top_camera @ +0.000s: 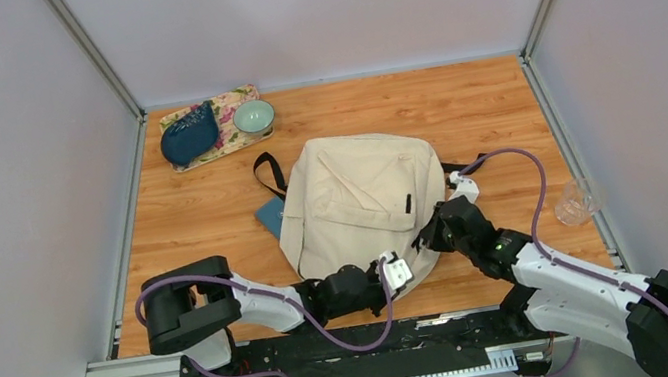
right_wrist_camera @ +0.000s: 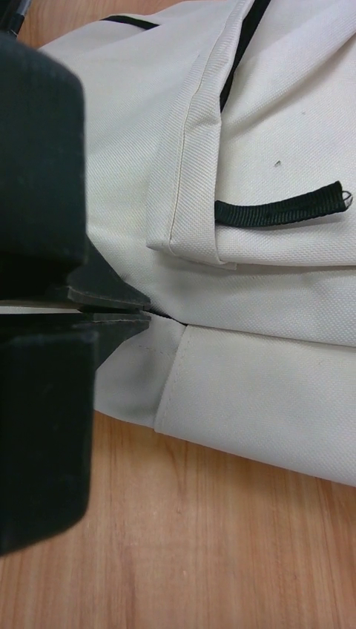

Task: Pack the student bag
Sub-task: Zip the student bag at the center of the board.

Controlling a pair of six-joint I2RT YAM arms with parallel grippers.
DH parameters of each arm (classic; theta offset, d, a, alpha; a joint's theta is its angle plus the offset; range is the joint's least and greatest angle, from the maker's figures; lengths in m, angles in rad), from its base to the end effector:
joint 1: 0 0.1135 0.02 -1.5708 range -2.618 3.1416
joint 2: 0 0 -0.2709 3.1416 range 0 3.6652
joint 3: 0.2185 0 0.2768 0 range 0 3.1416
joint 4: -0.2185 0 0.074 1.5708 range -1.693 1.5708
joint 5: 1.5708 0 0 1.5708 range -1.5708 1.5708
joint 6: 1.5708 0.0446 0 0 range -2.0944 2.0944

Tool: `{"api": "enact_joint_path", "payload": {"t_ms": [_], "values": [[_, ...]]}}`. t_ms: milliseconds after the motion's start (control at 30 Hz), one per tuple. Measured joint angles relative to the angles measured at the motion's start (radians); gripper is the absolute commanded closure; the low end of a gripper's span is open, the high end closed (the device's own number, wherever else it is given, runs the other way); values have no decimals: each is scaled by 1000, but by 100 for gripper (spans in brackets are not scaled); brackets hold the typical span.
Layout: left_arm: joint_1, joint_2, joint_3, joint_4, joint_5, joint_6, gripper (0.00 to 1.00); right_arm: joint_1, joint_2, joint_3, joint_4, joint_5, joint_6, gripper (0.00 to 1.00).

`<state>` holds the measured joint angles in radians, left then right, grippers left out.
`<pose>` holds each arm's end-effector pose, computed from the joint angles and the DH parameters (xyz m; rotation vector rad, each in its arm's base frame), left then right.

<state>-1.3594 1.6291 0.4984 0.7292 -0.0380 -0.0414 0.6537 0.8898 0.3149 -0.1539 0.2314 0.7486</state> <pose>0.0676 -0.3070 0.1187 1.2519 1.6591 -0.8563 0.1622 0.1113 0.1492 0.2304 2.3087 0.4635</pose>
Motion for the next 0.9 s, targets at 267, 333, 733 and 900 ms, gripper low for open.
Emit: {"api": "enact_joint_path", "payload": {"t_ms": [267,333,733,900], "values": [[-7,0,-14,27,-10,-4,100,-19,-2,8,-7,-13,-11,100],[-8,-5,-18,32,-10,-6,100,-24,-5,10,-10,-16,-7,100],[-93,-229,-79,-211,-16,-101,25,-79,-202,-3,-5,57,21,45],[-45,-312,-31,-334,-56,-112,20,-79,-329,-30,-38,76,54,42]]}}
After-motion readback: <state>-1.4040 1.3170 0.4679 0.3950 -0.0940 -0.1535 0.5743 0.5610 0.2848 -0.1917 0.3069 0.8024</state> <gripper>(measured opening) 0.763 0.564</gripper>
